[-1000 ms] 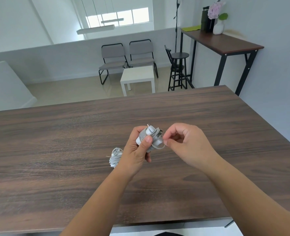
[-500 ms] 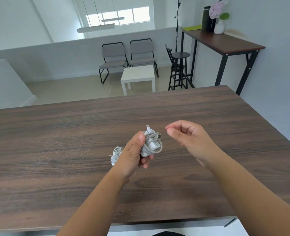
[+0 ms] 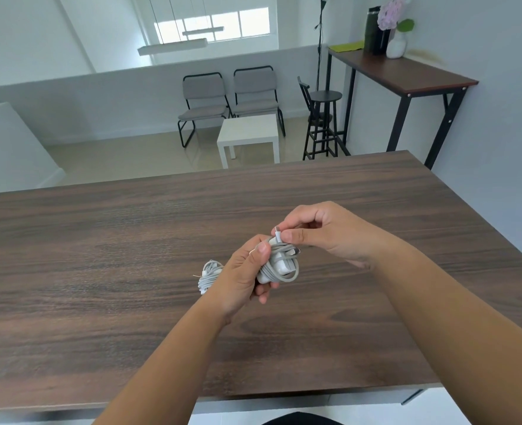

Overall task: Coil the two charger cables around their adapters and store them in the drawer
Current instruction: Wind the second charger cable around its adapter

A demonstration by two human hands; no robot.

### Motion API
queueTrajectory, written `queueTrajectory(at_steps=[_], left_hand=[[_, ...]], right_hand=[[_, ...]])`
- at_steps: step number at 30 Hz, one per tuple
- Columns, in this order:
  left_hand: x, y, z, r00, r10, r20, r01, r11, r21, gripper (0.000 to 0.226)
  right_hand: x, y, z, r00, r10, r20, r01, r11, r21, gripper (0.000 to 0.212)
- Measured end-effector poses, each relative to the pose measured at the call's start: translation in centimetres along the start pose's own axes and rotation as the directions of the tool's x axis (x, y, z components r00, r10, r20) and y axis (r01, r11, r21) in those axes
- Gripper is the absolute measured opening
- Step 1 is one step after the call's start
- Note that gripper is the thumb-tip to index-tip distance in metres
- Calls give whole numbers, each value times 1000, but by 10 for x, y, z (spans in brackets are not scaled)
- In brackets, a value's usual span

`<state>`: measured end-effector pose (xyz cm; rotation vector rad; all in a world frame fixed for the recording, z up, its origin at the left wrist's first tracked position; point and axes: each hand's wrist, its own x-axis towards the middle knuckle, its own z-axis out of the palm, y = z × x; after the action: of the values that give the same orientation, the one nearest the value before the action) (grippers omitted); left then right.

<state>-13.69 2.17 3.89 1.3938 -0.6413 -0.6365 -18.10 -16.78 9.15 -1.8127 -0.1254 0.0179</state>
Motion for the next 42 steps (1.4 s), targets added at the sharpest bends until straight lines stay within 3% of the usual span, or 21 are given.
queueTrajectory(at_steps=[5, 12, 16, 19, 28, 42], left_hand=[[1, 3, 1, 1000, 17, -2, -17, 1000, -7, 58], [2, 3, 1, 996, 83, -21, -82, 996, 34, 62], [0, 4, 3, 994, 110, -13, -108, 987, 119, 41], [-1, 6, 5, 992, 121, -25, -117, 985, 125, 38], [-2, 8, 3, 988, 154, -33, -149, 982, 121, 66], [-2, 9, 8, 979, 169, -114, -155, 981, 119, 70]], right_hand=[[4, 3, 1, 999, -40, -2, 40, 993, 110, 3], [8, 6, 10, 988, -60, -142, 97, 959, 266, 9], [8, 4, 11, 975, -32, -220, 105, 938, 330, 11], [9, 2, 12, 969, -17, -248, 107, 930, 351, 9], [14, 7, 19, 935, 128, -331, 36, 894, 447, 9], [9, 27, 31, 921, 270, -280, -91, 849, 521, 10]])
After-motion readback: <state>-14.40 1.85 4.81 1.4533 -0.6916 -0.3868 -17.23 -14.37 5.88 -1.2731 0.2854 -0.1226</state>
